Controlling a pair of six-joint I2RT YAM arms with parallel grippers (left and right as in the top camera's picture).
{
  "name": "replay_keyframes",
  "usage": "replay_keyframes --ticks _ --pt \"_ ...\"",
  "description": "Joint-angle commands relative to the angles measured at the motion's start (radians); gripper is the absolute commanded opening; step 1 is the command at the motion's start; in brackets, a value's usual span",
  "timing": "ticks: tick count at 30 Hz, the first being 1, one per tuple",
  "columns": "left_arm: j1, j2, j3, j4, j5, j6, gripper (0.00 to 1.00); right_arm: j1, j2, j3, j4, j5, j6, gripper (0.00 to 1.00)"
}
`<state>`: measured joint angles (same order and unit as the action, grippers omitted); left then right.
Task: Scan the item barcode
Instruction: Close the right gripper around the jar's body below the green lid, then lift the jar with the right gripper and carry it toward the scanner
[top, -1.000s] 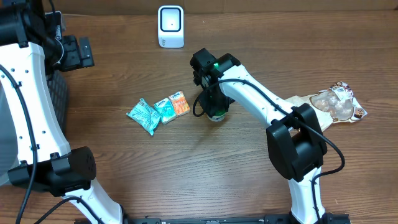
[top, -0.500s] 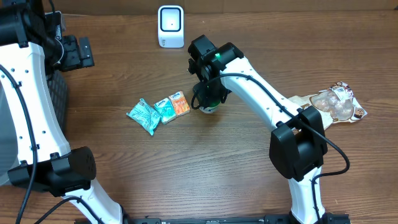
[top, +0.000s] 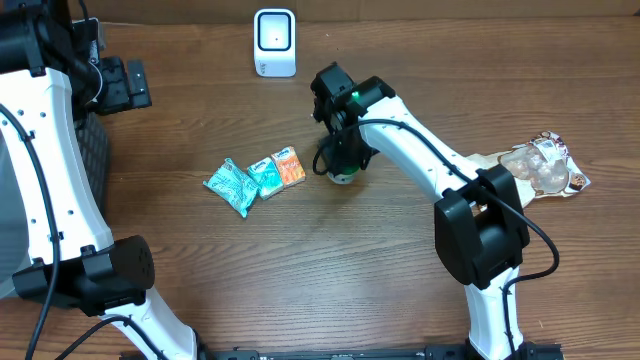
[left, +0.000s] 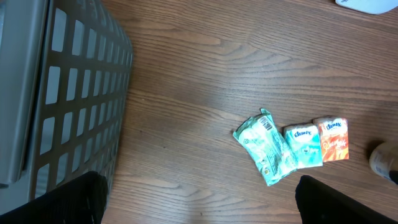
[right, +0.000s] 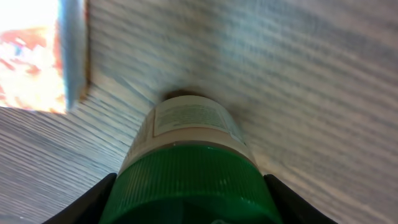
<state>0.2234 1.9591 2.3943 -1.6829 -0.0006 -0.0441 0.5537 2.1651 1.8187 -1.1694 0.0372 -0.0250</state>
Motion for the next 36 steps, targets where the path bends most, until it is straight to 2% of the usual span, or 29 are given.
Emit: replay_keyframes --ticks 1,8,12,17,23,36 --pt "0.005 -0.003 0.002 0.000 0.000 0.019 1.00 -0.003 -0.011 -0.007 0.007 0.026 0.022 0.60" --pt "0.005 -0.003 0.002 0.000 0.000 0.019 1.00 -0.003 -0.012 0.003 0.010 0.029 0.069 0.65" --pt "0.005 -0.003 0.002 0.000 0.000 0.019 1.00 -0.003 -0.012 0.003 0.021 0.028 0.130 0.79" --pt "0.005 -0.003 0.002 0.000 0.000 0.019 0.99 -0.003 -0.012 0.001 0.035 0.028 0.167 0.79" --pt "0.005 -0.003 0.002 0.000 0.000 0.019 1.00 -0.003 -0.011 0.000 0.062 0.029 0.259 0.72" --pt "0.005 -0.003 0.002 0.000 0.000 0.019 1.00 -0.003 -0.011 -0.045 0.091 0.029 0.287 0.68"
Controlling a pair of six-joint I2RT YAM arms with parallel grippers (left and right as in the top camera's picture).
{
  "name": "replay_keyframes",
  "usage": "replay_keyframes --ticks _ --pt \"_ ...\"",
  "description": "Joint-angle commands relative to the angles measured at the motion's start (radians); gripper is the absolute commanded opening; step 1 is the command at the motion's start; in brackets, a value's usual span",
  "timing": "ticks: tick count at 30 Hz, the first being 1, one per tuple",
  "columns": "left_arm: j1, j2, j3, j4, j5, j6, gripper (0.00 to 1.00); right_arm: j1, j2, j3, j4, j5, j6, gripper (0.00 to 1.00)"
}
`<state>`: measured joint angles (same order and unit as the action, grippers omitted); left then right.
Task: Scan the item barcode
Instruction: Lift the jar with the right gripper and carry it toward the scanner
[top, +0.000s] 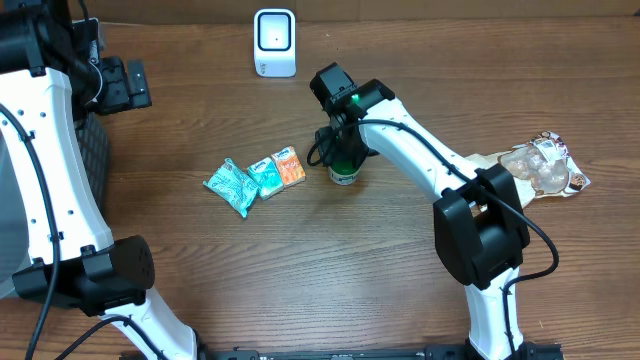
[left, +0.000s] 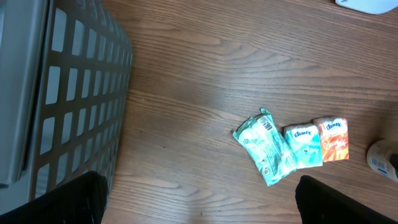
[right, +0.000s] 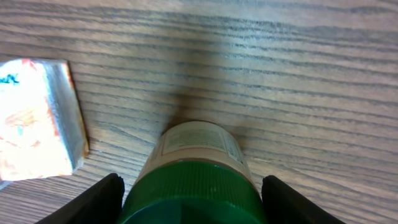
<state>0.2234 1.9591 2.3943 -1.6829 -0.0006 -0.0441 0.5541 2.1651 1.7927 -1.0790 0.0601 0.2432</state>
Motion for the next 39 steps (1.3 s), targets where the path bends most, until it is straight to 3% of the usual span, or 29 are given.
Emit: replay_keyframes --ticks 1,8,21,27,39 --pt "0.005 -0.003 0.002 0.000 0.000 0.019 0.99 -0.003 -0.011 -0.019 0.000 0.006 0.019 0.68" --pt "0.005 -0.003 0.002 0.000 0.000 0.019 1.00 -0.006 -0.011 -0.019 0.005 0.006 0.018 0.59" --pt "0.005 -0.003 0.002 0.000 0.000 0.019 1.00 -0.023 -0.071 0.066 -0.054 -0.156 0.007 0.54" --pt "0.005 -0.003 0.002 0.000 0.000 0.019 0.99 -0.085 -0.166 0.096 -0.063 -0.424 -0.021 0.50" --pt "0.005 -0.003 0.002 0.000 0.000 0.019 0.99 -0.303 -0.310 0.096 -0.031 -1.136 -0.096 0.50"
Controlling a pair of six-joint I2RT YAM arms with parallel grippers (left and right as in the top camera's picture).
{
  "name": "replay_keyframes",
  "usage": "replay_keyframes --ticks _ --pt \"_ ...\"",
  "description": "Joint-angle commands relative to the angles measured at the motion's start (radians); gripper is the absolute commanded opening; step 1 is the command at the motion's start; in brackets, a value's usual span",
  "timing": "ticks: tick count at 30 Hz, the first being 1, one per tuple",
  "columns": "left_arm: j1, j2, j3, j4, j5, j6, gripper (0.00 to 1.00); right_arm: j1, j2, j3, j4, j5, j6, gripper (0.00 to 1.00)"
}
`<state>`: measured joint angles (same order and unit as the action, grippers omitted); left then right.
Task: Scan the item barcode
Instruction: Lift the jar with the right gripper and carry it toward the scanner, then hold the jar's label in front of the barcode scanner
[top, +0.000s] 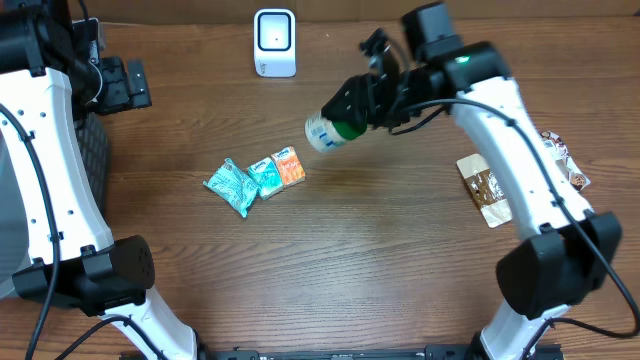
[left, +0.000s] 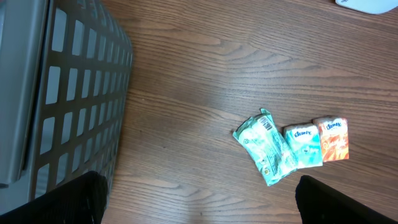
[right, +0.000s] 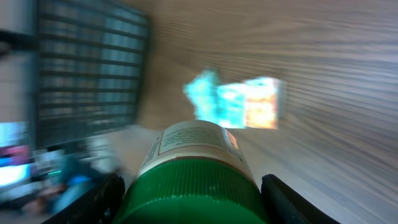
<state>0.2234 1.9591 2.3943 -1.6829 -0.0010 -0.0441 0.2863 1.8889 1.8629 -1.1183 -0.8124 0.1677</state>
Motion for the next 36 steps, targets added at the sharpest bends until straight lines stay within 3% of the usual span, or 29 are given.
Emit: replay_keyframes --ticks 1,6,17,23,31,36 --pt "0.005 -0.003 0.002 0.000 0.001 0.019 0.99 -0.050 -0.034 0.026 0.006 -0.304 -0.021 0.50" --pt "0.005 -0.003 0.002 0.000 0.001 0.019 0.99 -0.094 -0.034 0.025 -0.014 -0.402 -0.066 0.49" --pt "0.005 -0.003 0.002 0.000 0.001 0.019 1.00 -0.094 -0.034 0.025 -0.005 -0.354 -0.065 0.49" --pt "0.005 -0.003 0.002 0.000 0.001 0.019 1.00 -0.025 -0.034 0.023 0.120 -0.034 -0.064 0.49" --pt "0.005 -0.003 0.002 0.000 0.001 0.019 1.00 0.221 0.029 0.021 0.487 0.906 -0.066 0.51" --pt "0.005 -0.003 0.002 0.000 0.001 0.019 1.00 0.270 0.143 0.021 0.807 1.105 -0.275 0.52"
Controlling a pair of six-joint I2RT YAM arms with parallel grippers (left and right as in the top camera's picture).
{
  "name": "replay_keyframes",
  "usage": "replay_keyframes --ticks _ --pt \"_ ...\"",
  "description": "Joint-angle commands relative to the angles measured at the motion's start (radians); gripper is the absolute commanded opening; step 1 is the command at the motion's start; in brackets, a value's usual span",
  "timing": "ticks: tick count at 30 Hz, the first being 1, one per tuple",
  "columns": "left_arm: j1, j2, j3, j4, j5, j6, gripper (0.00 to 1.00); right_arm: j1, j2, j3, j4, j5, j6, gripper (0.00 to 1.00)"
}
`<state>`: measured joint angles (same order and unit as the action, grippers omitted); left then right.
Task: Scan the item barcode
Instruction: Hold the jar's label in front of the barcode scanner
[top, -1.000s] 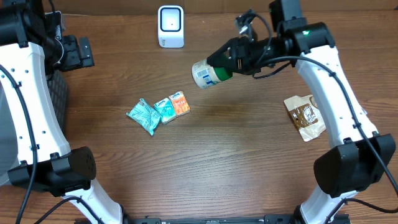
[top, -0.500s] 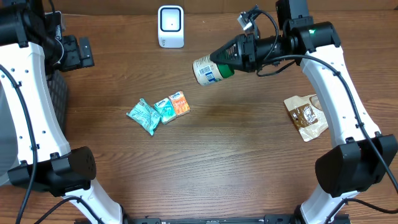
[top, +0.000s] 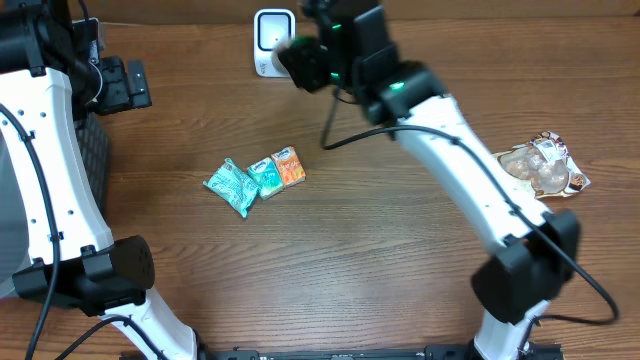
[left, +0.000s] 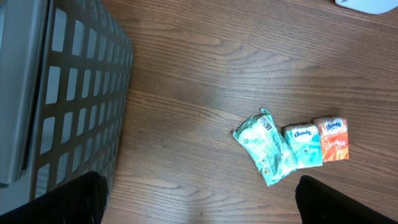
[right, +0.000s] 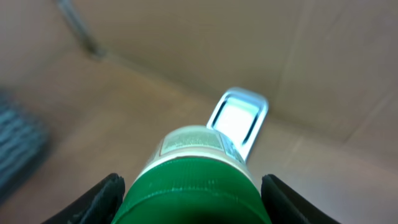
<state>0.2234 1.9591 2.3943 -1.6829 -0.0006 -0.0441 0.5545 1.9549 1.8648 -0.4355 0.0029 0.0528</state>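
A white bottle with a green cap (right: 193, 180) is held in my right gripper (right: 194, 208), which is shut on it. One black finger (right: 99, 199) shows on each side of the cap. The bottle's far end points at the white barcode scanner (right: 239, 121) just beyond it. From overhead, the bottle (top: 300, 62) hangs right next to the scanner (top: 272, 35) at the table's back edge, and the right gripper (top: 322, 62) is behind the bottle. My left gripper (top: 120, 85) is far left, open and holding nothing, with its fingertips (left: 56, 199) at the view's bottom corners.
A teal packet (left: 267, 155), a teal tissue pack (left: 303, 146) and an orange tissue pack (left: 334, 140) lie side by side mid-table. A grey lattice basket (left: 62, 93) stands at the left edge. A clear snack bag (top: 540, 165) lies far right.
My right gripper has carried the bottle from mid-air over the table's middle back and left to the scanner. The left arm has not moved.
First the bottle leaned on the table beside the orange pack with my right gripper on it. Then it stood upright there, still gripped. Later it was in the air, lying sideways. Now it faces the scanner.
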Motion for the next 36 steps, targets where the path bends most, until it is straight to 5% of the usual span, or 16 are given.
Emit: replay_keyframes --ticks 1,13,27,36 --pt "0.005 -0.003 0.002 0.000 0.000 0.019 1.00 0.002 0.106 0.019 0.196 0.289 -0.211 0.52" --pt "0.005 -0.003 0.002 0.000 0.000 0.019 1.00 0.002 0.390 0.019 0.853 0.266 -0.563 0.52" --pt "0.005 -0.003 0.002 0.000 0.000 0.019 1.00 -0.011 0.528 0.022 1.025 0.119 -0.940 0.49" --pt "0.005 -0.003 0.002 0.000 0.000 0.019 0.99 -0.021 0.576 0.066 1.041 0.098 -1.027 0.48"
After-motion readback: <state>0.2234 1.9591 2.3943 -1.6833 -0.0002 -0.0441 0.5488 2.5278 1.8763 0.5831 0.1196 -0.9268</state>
